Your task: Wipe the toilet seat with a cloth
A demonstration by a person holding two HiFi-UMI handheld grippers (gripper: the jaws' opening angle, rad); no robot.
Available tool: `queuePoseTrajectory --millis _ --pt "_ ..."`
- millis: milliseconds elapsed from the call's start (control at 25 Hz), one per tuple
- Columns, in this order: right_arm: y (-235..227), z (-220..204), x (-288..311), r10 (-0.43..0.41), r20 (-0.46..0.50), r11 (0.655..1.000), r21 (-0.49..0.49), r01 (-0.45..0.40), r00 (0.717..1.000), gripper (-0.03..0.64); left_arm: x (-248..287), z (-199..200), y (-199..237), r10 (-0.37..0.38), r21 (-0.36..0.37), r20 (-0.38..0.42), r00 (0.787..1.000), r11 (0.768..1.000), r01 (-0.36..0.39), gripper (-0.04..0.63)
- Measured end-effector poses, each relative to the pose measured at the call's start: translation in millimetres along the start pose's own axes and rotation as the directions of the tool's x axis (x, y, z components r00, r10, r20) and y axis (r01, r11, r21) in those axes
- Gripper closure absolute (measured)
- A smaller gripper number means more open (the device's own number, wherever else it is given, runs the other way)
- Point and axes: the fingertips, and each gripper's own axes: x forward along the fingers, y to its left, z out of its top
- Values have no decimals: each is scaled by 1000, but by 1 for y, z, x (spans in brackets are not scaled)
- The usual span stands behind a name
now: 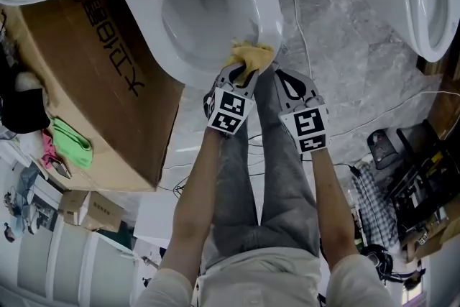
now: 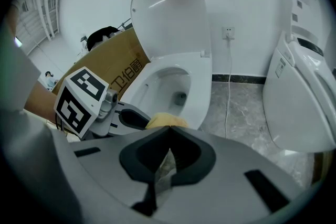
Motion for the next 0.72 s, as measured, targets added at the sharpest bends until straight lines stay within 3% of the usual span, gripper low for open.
queuePoseTrajectory --millis 720 --pt "-51 14 -2 8 8 1000 27 -9 1000 611 31 57 5 50 -15 25 998 999 -50 512"
